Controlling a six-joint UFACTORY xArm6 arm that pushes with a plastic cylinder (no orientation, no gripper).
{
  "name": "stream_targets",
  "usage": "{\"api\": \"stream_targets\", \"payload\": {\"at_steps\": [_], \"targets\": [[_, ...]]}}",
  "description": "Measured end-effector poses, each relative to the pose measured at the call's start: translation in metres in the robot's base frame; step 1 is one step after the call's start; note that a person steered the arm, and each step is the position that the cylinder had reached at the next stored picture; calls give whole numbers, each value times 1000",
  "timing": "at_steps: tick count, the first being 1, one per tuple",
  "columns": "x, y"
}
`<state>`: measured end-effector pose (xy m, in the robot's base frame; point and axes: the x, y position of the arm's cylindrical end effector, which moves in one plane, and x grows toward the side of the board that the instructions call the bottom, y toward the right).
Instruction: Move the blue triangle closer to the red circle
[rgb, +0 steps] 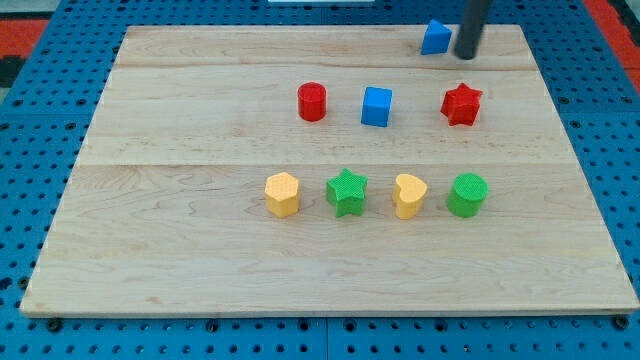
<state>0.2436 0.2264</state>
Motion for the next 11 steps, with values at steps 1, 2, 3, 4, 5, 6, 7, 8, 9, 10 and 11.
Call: {"api": "stream_targets", "payload": {"at_steps": [1,2,3,4,5,6,7,8,9,10,11], "targets": [[-35,79],[-52,93],[-52,80],[-52,16],[-33,-49],[-6,-90],[3,-151],[13,-162],[14,-208],[14,-252],[14,-268]]}}
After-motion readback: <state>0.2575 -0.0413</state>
